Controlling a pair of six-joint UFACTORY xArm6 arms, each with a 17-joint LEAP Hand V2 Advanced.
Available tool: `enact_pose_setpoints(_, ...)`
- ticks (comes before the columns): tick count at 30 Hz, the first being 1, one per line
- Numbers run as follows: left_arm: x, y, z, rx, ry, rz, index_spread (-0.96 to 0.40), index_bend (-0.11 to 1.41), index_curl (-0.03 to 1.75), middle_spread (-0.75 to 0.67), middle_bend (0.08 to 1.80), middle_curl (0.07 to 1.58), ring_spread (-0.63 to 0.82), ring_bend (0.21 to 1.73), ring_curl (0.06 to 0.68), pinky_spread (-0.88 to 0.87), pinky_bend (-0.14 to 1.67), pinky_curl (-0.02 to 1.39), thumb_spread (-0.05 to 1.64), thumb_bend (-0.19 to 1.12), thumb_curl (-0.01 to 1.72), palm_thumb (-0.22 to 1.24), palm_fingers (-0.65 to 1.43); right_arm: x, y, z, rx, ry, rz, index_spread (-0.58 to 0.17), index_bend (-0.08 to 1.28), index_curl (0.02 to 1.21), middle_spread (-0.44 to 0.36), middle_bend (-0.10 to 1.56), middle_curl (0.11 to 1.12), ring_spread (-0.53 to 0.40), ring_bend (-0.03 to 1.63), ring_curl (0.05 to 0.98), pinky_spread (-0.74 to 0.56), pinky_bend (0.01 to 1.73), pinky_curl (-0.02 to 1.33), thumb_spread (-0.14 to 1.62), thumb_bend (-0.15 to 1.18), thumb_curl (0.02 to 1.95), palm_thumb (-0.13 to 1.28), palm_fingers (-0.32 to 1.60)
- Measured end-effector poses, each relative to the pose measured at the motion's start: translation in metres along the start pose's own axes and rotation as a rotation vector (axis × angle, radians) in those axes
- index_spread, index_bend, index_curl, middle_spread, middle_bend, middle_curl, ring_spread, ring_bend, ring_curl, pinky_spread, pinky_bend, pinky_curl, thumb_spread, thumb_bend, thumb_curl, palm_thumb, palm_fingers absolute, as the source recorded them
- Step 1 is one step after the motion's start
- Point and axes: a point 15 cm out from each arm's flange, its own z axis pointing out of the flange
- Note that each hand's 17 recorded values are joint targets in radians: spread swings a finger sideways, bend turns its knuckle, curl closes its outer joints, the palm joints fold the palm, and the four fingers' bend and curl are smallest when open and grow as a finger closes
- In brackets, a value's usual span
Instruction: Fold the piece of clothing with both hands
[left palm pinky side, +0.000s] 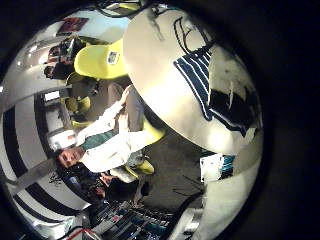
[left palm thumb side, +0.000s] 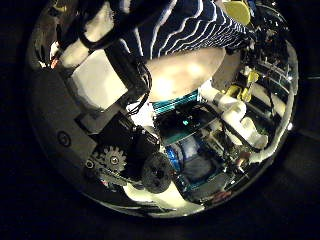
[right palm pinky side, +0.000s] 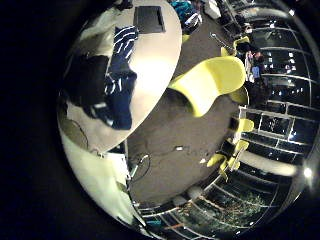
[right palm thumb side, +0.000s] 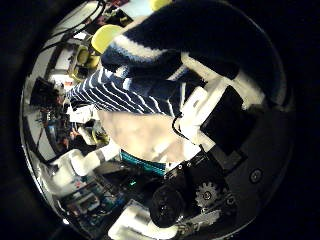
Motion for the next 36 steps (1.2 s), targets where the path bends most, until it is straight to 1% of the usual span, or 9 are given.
enact_pose_setpoints(6, -0.006, -0.061, 0.037, -0.062, 0.030, -0.014, -0.61, 0.17, 1.41, -0.65, 0.86, 1.00, -0.51, 1.23, 0.527, -0.70, 0.96, 0.67, 1.16, -0.01, 0.55, 0.79, 0.93, 0.006, -0.063, 0.045, -0.012, 0.001, -0.019, -0.347, 0.97, 1.01, -0.173, 1.29, 0.88, -0.240, 1.37, 0.802, -0.19, 1.22, 1.09, 1.30, -0.02, 0.52, 0.93, 0.99)
enact_pose_setpoints(13, -0.013, -0.099, 0.062, -0.101, 0.043, -0.044, -0.60, 0.17, 1.42, -0.65, 0.87, 1.02, -0.50, 1.24, 0.536, -0.70, 0.95, 0.69, 1.16, -0.01, 0.55, 0.79, 0.86, 0.031, -0.128, 0.066, 0.012, -0.004, 0.009, -0.381, 0.74, 0.96, -0.177, 1.15, 0.81, -0.249, 1.36, 0.763, -0.26, 1.16, 1.01, 1.28, -0.02, 0.48, 0.86, 0.87)
enact_pose_setpoints(16, -0.025, -0.112, 0.069, -0.104, 0.054, -0.077, -0.58, 0.18, 1.41, -0.64, 0.85, 1.02, -0.50, 1.19, 0.537, -0.69, 0.94, 0.71, 1.16, -0.04, 0.54, 0.73, 0.70, 0.050, -0.150, 0.073, 0.039, -0.004, 0.040, -0.403, 0.34, 0.84, -0.192, 0.92, 0.75, -0.277, 1.36, 0.735, -0.36, 1.17, 0.95, 1.29, -0.03, 0.45, 0.80, 0.35)
enact_pose_setpoints(18, -0.033, -0.115, 0.072, -0.099, 0.066, -0.099, -0.57, 0.17, 1.37, -0.61, 0.77, 1.00, -0.50, 1.16, 0.533, -0.67, 0.91, 0.72, 1.14, -0.04, 0.52, 0.68, 0.54, 0.064, -0.156, 0.072, 0.053, -0.003, 0.064, -0.421, 0.29, 0.79, -0.187, 0.82, 0.71, -0.268, 1.30, 0.715, -0.34, 1.12, 0.93, 1.28, -0.03, 0.44, 0.77, 0.15)
enact_pose_setpoints(19, -0.037, -0.116, 0.073, -0.094, 0.074, -0.109, -0.55, 0.14, 1.34, -0.58, 0.67, 0.97, -0.49, 1.18, 0.537, -0.67, 0.94, 0.73, 1.14, -0.04, 0.51, 0.66, 0.45, 0.071, -0.156, 0.071, 0.058, -0.002, 0.075, -0.440, 0.29, 0.75, -0.180, 0.69, 0.65, -0.211, 1.16, 0.673, -0.22, 1.03, 0.92, 1.26, -0.04, 0.44, 0.74, -0.10)
enact_pose_setpoints(20, -0.041, -0.116, 0.074, -0.089, 0.081, -0.119, -0.54, 0.13, 1.31, -0.56, 0.61, 0.96, -0.48, 1.18, 0.535, -0.66, 0.95, 0.74, 1.14, -0.03, 0.51, 0.65, 0.39, 0.075, -0.156, 0.070, 0.061, -0.002, 0.080, -0.457, 0.28, 0.70, -0.183, 0.61, 0.60, -0.156, 1.06, 0.629, -0.14, 0.98, 0.89, 1.24, -0.04, 0.43, 0.71, -0.14)
enact_pose_setpoints(26, -0.056, -0.128, 0.071, -0.010, 0.119, -0.161, -0.38, 0.09, 1.10, -0.35, 0.34, 0.85, -0.39, 1.18, 0.524, -0.60, 1.03, 0.77, 1.13, -0.02, 0.48, 0.60, 0.16, 0.091, -0.154, 0.058, 0.088, -0.003, 0.090, -0.469, 0.17, 0.52, -0.140, 0.37, 0.45, 0.086, 0.74, 0.434, 0.24, 0.77, 0.72, 1.17, -0.05, 0.36, 0.51, -0.07)
enact_pose_setpoints(31, -0.070, -0.114, 0.057, 0.030, 0.139, -0.195, -0.24, 0.15, 0.95, -0.13, 0.26, 0.76, -0.26, 1.09, 0.491, -0.49, 0.94, 0.76, 1.14, -0.02, 0.45, 0.57, 0.03, 0.100, -0.141, 0.032, 0.131, -0.076, 0.125, -0.427, 0.15, 0.45, -0.113, 0.39, 0.43, 0.100, 0.76, 0.399, 0.36, 0.68, 0.63, 1.17, -0.03, 0.33, 0.45, 0.08)
enact_pose_setpoints(36, -0.068, -0.096, 0.046, 0.073, 0.155, -0.197, -0.12, 0.17, 0.80, 0.03, 0.23, 0.65, -0.14, 0.99, 0.438, -0.34, 0.80, 0.72, 1.15, -0.02, 0.43, 0.54, 0.03, 0.084, -0.097, 0.043, 0.006, -0.145, 0.112, -0.340, 0.16, 0.40, -0.074, 0.42, 0.43, 0.047, 0.82, 0.398, 0.41, 0.64, 0.59, 1.19, -0.03, 0.31, 0.37, 0.19)
